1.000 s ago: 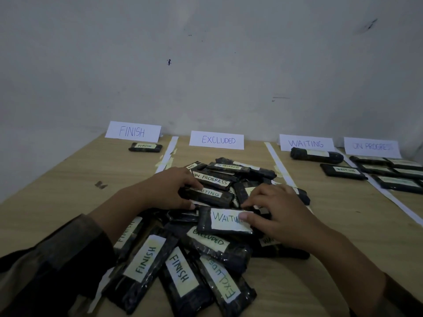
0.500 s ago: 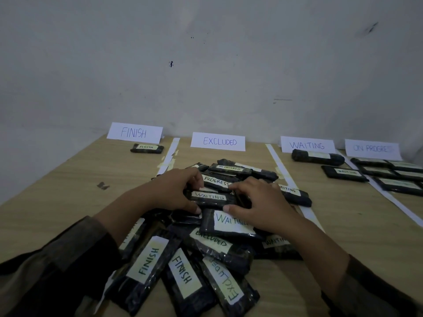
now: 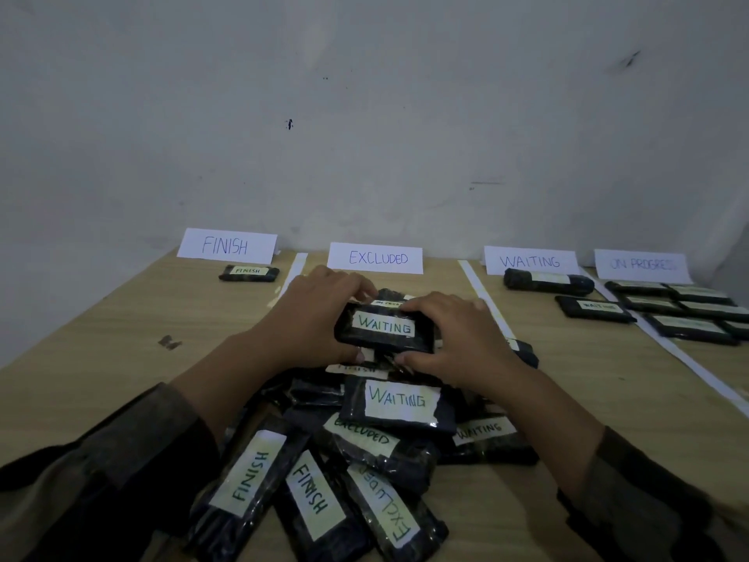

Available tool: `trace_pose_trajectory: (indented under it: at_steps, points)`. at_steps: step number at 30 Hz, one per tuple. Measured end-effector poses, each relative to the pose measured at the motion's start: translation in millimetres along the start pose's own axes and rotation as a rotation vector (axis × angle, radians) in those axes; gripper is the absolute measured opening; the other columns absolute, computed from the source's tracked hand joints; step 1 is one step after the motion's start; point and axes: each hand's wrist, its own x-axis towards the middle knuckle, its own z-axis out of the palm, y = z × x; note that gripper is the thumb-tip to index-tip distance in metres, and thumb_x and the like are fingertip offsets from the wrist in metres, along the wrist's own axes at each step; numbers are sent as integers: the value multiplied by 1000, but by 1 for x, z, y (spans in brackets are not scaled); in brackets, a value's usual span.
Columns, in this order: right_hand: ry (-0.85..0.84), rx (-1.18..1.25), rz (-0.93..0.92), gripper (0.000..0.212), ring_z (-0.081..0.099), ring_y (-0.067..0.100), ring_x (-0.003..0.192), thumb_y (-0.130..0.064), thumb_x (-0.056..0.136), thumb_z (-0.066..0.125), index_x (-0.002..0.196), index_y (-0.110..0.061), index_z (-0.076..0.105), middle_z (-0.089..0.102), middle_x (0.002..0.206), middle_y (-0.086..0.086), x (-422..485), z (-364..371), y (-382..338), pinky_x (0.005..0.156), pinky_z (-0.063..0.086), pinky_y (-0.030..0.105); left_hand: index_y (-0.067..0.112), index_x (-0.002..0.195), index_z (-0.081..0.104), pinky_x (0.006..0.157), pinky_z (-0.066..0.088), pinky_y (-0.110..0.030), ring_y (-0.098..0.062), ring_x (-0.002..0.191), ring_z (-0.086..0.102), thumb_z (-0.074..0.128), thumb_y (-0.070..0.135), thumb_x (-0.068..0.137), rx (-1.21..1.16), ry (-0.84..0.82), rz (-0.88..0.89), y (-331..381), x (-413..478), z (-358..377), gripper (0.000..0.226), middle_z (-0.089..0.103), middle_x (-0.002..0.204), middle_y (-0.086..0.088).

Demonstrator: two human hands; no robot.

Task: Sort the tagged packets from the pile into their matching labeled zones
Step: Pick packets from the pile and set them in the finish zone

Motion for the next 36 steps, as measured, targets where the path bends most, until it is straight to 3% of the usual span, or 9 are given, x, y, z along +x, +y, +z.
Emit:
trace_pose_trajectory:
  at_steps: [3, 7, 23, 31, 36]
  points:
    - [34, -29, 27, 64, 47, 9, 116, -57, 74, 68, 130, -35, 45, 52, 125, -16, -4, -11, 16, 88, 19, 28, 33, 140, 32, 98, 30, -31, -12, 126, 36, 79, 43, 66, -2, -16, -8, 4, 12, 5, 88, 47, 134, 13]
    - [40, -86, 105, 63, 47, 9, 116, -56, 74, 68, 129, -36, 45, 52, 126, -15, -15, -28, 45, 92, 24, 32, 29, 145, 25, 104, 30, -33, -15, 133, 33, 72, 47, 74, -8, -61, -16, 17, 32, 10, 87, 42, 142, 8]
    - [55, -153, 400, 61, 52, 11, 112, -53, 73, 71, 127, -35, 48, 55, 125, -14, -48, -64, 182, 96, 29, 37, 24, 145, 28, 109, 32, -41, -19, 136, 33, 62, 47, 84, 3, -200, 125, 95, 136, 60, 74, 37, 148, 1]
    - [-9, -170, 448, 63, 51, 11, 113, -51, 74, 71, 130, -35, 46, 52, 129, -13, -28, -54, 238, 99, 27, 39, 26, 144, 29, 110, 29, -37, -18, 137, 30, 60, 47, 86, 31, -286, 96, 102, 184, 88, 69, 33, 150, 2]
    - [-97, -133, 443, 63, 46, 13, 120, -54, 75, 70, 130, -35, 45, 52, 131, -12, -6, -35, 265, 107, 19, 42, 26, 143, 30, 110, 28, -36, -18, 138, 29, 59, 45, 87, 28, -335, 47, 91, 207, 105, 67, 31, 150, 2]
